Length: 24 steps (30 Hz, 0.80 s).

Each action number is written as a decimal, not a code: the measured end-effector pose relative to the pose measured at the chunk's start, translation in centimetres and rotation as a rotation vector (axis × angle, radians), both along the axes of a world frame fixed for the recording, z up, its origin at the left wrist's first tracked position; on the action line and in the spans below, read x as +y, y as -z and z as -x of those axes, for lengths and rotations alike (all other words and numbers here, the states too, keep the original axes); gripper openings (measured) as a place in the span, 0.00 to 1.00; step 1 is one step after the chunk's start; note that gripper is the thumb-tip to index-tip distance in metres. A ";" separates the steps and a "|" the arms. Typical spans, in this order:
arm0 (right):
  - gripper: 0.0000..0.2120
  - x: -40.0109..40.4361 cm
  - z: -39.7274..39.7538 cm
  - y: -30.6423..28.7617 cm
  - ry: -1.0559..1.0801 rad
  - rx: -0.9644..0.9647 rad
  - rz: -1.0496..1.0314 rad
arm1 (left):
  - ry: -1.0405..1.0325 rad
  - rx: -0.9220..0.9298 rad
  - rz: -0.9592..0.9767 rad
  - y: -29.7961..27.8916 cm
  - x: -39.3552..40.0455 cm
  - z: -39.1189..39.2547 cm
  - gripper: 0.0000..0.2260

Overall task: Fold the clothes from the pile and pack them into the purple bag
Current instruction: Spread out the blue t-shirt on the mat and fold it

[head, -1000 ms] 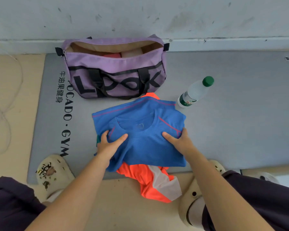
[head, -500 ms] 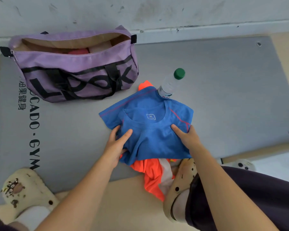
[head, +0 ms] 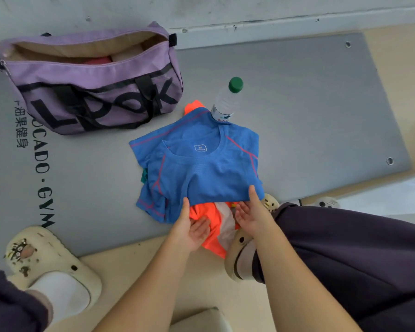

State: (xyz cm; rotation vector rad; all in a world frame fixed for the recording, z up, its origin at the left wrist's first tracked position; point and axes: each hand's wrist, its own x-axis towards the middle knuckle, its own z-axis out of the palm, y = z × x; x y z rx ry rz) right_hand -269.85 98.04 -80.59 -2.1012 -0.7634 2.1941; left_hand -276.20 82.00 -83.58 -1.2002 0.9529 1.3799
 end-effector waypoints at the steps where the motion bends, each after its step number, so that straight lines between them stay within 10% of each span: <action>1: 0.20 -0.3 0.0 0.0 0.027 0.048 0.046 | 0.018 -0.002 -0.028 0.0 0.0 0.0 0.35; 9: 0.15 -1.5 0.2 -1.0 -0.032 0.364 0.023 | 0.140 0.060 -0.219 -1.8 1.0 -0.1 0.31; 24: 0.09 1.6 3.5 -5.6 -0.007 0.512 -0.092 | -0.723 0.263 -0.186 -4.8 -2.4 4.1 0.02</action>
